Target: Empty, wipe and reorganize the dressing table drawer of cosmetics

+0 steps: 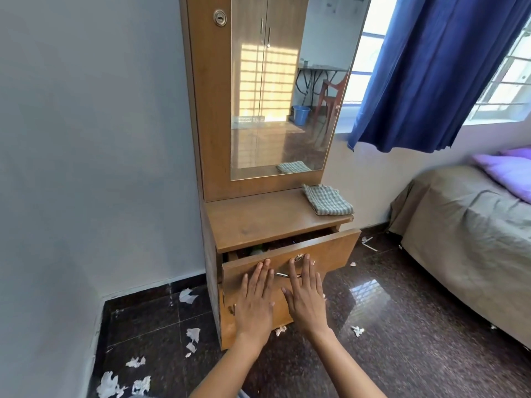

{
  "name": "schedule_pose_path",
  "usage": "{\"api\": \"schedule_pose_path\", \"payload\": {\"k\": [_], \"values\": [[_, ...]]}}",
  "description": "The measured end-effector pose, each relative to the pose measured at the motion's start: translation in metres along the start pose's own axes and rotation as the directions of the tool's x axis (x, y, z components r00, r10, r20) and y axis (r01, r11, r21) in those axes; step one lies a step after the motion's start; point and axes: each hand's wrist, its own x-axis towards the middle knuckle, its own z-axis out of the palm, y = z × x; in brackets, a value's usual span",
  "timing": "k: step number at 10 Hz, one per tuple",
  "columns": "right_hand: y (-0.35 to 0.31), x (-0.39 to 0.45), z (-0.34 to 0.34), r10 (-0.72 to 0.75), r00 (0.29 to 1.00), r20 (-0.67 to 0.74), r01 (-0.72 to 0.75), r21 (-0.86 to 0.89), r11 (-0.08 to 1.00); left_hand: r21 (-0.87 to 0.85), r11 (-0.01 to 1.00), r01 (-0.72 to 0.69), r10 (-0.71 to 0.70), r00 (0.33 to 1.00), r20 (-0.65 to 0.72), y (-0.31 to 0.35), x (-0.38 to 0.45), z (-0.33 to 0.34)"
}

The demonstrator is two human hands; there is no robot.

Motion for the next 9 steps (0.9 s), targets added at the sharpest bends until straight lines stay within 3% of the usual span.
{"api": "schedule_pose_path", "payload": {"k": [4,7,8,9], "values": [[-0.015,0.04,-0.018,0.047,0.995,0.086,-0.038,-0.097,0.995,0.093,0.996,-0.011,0.001,0.993,0.114,-0.025,0.033,-0.017],[-0.015,0.05,-0.044,-0.047,0.962,0.268,0.075,-0.097,0.992,0.067,0.997,-0.042,0.029,0.981,0.191,-0.026,0.041,-0.037],[-0.024,0.038,-0.056,-0.046,0.979,0.2,0.067,-0.099,0.993,-0.044,0.996,-0.072,0.078,0.987,0.143,-0.02,0.025,-0.049],[-0.032,0.031,-0.057,-0.09,0.995,-0.031,0.089,-0.019,0.996,-0.118,0.984,-0.135,0.112,0.976,-0.186,-0.021,0.02,-0.057]]}}
